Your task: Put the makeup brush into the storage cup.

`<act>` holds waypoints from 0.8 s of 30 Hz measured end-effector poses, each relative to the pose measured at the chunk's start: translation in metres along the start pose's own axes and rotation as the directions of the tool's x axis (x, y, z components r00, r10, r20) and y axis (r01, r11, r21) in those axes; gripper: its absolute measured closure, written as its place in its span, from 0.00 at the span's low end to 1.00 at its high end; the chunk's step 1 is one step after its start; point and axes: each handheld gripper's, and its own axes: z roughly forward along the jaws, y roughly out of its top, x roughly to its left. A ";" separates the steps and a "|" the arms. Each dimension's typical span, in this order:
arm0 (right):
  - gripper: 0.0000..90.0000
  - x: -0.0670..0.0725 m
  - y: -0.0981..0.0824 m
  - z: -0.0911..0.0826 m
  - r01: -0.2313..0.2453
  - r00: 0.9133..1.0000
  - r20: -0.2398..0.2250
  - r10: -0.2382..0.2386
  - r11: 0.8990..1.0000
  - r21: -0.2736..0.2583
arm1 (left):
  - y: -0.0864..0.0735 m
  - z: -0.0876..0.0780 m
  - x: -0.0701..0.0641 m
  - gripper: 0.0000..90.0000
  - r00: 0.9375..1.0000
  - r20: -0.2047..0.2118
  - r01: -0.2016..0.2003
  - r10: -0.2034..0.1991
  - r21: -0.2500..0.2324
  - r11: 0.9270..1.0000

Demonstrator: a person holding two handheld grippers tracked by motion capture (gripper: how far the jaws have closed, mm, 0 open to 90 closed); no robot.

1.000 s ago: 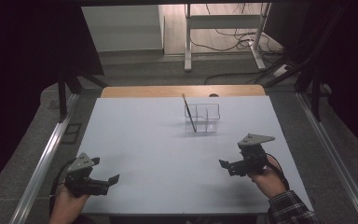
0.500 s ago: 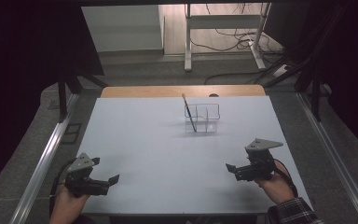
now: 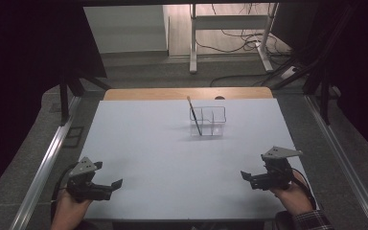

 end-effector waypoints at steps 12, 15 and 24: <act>0.02 -0.007 -0.012 -0.013 -0.012 0.999 0.032 0.012 1.000 0.010 | 0.000 0.001 0.000 0.00 1.000 -0.001 0.001 -0.001 0.003 1.000; 0.02 -0.009 -0.015 -0.016 -0.018 0.999 0.038 0.018 1.000 0.011 | 0.000 0.001 0.000 0.00 1.000 -0.001 0.000 0.000 0.004 1.000; 0.02 -0.013 -0.020 -0.025 -0.019 0.998 0.062 0.019 1.000 0.001 | 0.000 0.001 0.000 0.00 1.000 0.000 -0.001 0.001 0.008 1.000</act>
